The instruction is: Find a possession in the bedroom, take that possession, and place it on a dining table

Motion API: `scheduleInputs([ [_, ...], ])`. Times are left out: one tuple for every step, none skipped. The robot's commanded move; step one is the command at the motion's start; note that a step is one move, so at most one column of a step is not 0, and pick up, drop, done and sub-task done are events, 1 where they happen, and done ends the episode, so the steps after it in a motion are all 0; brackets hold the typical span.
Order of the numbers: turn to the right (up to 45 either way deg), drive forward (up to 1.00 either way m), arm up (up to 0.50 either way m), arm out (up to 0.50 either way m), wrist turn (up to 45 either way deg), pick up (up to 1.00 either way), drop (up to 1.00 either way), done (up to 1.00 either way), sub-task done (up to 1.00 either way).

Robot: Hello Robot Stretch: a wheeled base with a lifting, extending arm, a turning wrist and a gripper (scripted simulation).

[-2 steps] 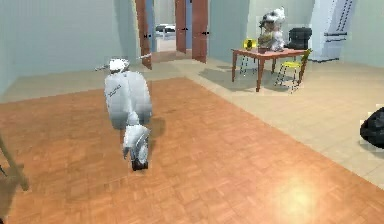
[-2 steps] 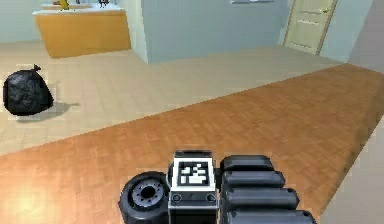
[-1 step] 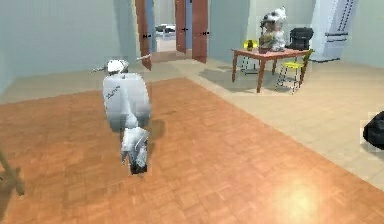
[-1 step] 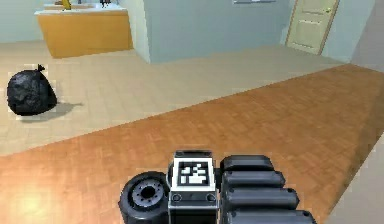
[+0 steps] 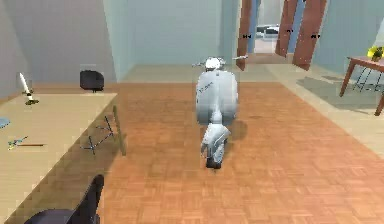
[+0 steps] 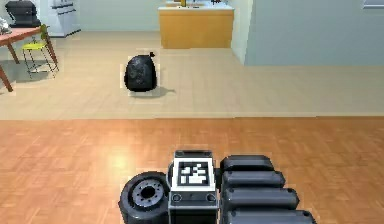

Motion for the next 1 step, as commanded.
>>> scheduleInputs([
  [0.0, 1.0, 0.0, 0.0, 0.0, 0.0, 0.0, 0.0, 0.0],
])
